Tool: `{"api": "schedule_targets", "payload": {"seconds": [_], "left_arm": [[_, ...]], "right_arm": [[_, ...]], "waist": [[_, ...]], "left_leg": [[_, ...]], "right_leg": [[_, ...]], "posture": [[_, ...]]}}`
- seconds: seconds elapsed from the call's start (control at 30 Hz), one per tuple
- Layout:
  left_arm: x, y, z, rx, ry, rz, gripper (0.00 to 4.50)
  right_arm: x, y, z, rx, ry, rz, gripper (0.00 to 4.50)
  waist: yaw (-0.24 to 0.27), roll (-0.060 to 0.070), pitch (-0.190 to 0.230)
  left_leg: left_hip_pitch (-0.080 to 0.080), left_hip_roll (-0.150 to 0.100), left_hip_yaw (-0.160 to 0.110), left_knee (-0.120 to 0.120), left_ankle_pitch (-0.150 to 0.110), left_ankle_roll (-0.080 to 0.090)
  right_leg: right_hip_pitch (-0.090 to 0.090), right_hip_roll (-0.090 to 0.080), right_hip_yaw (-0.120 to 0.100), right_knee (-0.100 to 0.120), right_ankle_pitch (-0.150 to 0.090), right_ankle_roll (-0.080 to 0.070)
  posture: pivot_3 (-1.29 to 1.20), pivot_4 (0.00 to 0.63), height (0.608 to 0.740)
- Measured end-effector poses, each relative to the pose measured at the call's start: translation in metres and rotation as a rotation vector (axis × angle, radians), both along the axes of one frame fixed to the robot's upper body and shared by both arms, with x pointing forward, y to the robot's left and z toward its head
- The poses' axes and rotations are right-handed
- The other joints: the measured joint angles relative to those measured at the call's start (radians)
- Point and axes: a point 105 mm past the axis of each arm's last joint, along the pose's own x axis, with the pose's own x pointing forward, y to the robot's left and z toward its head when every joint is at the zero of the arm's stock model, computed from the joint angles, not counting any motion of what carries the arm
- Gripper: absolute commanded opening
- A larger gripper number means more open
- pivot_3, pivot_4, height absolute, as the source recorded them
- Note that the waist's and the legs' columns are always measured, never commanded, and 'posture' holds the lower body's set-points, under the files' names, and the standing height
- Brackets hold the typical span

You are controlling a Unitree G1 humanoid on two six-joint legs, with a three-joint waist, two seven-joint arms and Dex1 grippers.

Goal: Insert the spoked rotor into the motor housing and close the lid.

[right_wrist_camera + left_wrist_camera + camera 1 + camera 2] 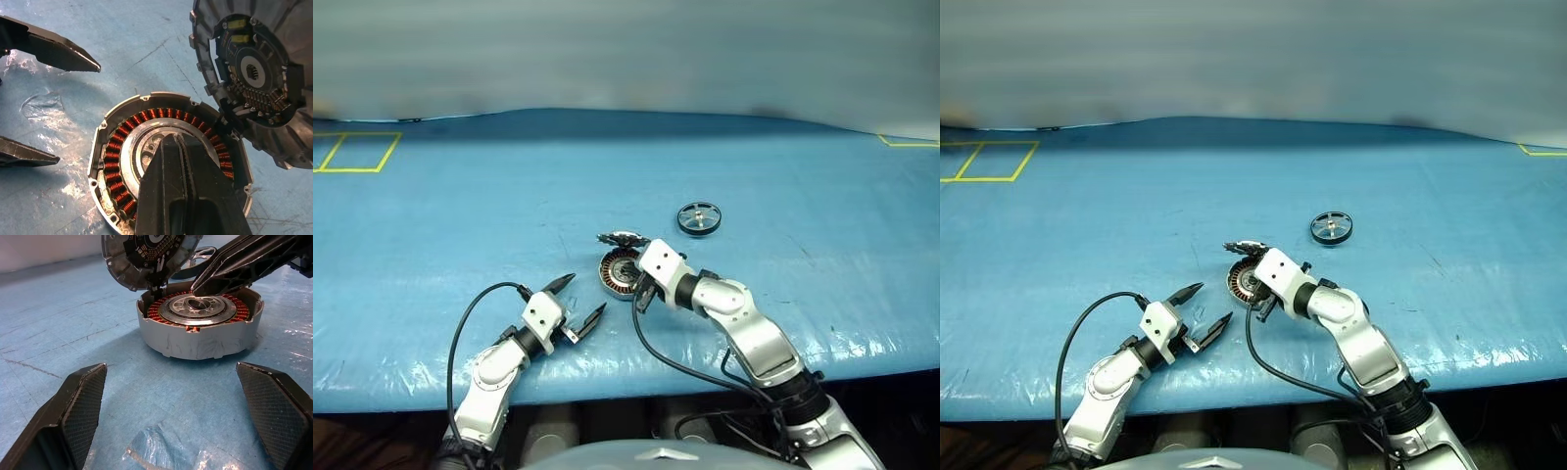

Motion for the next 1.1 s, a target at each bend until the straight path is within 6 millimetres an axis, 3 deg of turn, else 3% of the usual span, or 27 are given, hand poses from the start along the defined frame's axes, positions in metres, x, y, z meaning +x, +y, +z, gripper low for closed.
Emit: {"api": "schedule_targets", "payload": {"seconds": [0.17,0.47,0.7,0.97,1.1], "left_arm": [[0.000,0.000,0.000,-0.001,0.000,0.001,4.50],[0.000,0.001,0.000,-0.001,0.000,0.008,4.50],[0.000,0.001,0.000,0.000,0.000,0.010,4.50],[0.000,0.000,0.000,-0.001,-0.001,0.009,4.50],[0.000,0.000,0.001,-0.002,-0.002,0.007,4.50]], "right_arm": [[0.006,0.001,0.003,0.010,-0.011,-0.011,0.03],[0.007,0.001,-0.013,-0.009,0.042,-0.015,0.03],[0.007,0.000,-0.015,-0.098,-0.026,0.006,0.03],[0.001,0.000,-0.012,0.050,0.057,-0.008,0.03],[-0.005,-0.006,0.001,0.091,0.061,0.008,0.03]], "waist": [[0.000,0.000,0.000],[-0.001,0.001,0.001],[-0.001,0.001,0.000],[-0.001,0.001,0.001],[0.000,0.003,0.002]], "left_leg": [[0.000,0.000,0.000,0.000,0.000,0.000],[0.000,0.000,0.000,0.000,0.000,0.000],[0.001,0.000,0.000,0.000,0.000,0.000],[0.000,0.000,0.000,-0.001,0.000,0.000],[-0.001,0.000,-0.001,-0.001,0.000,0.000]], "right_leg": [[0.000,0.000,0.000,0.000,0.000,0.000],[0.000,0.000,0.000,0.000,0.000,0.000],[0.001,0.000,0.000,0.000,0.000,0.000],[0.000,0.000,0.000,-0.001,0.000,0.000],[-0.001,0.000,-0.001,-0.001,0.000,0.000]], "posture": [[0.00,0.150,0.740],[0.00,0.150,0.740],[0.00,0.150,0.740],[0.00,0.150,0.740],[0.00,0.150,0.740]]}}
